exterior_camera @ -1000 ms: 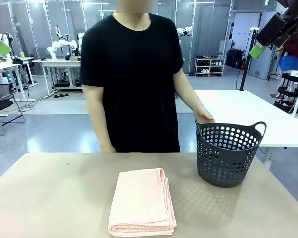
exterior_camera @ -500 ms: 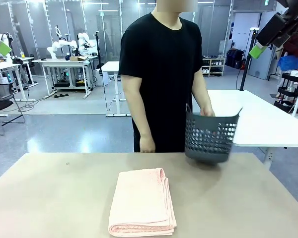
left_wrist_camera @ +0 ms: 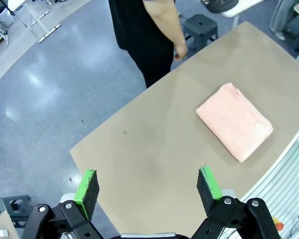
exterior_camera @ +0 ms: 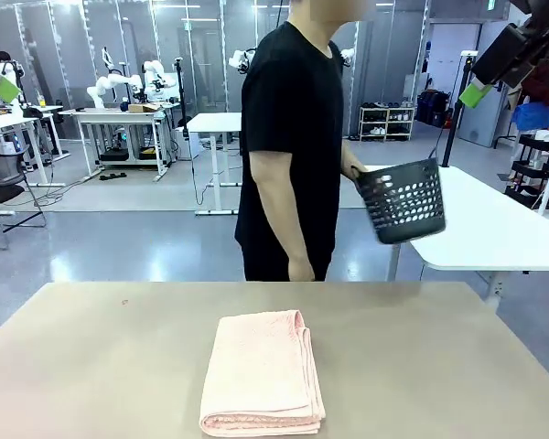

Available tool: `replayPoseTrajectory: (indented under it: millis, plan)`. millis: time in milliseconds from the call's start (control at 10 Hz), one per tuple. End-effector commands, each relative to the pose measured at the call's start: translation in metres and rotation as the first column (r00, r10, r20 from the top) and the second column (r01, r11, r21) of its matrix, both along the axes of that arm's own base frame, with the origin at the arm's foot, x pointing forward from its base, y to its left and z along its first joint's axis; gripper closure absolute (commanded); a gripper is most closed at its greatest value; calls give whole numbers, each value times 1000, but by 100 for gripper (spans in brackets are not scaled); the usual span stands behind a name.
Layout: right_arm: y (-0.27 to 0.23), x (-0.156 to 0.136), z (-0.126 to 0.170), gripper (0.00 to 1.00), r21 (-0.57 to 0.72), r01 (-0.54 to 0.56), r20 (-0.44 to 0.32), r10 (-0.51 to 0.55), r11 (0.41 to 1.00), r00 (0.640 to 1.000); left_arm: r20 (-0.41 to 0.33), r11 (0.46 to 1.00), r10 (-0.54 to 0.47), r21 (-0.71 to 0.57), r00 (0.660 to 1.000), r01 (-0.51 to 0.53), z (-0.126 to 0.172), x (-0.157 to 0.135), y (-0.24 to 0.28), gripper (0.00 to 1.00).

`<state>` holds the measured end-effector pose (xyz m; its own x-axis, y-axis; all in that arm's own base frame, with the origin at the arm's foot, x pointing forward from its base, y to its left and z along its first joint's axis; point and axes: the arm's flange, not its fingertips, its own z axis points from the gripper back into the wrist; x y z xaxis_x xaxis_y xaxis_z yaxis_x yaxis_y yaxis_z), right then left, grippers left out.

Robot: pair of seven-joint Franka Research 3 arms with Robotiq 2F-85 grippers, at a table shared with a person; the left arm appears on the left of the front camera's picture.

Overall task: Fold the towel.
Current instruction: Pick up the 100 cm Hotel Towel and place it on the left side of the table.

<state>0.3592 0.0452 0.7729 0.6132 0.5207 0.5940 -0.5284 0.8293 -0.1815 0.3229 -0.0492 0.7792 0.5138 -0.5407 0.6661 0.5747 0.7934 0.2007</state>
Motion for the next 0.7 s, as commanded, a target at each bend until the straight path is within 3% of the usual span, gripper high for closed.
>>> replayPoseTrajectory:
  millis: [0,500,600]
  plan:
    - [0,0,-1,0,-2,2,-1,-2,1000,1000,5,1000,5,-1,1000,-5,2,-1,1,0]
    - [0,0,-1,0,-2,2,-1,-2,1000,1000,0,1000,0,0,1000,0,0,0,0,0]
    - [0,0,-1,0,-2,2,-1,-2,1000,1000,-46,994,51,-98,998,-55,-2,5,-5,0]
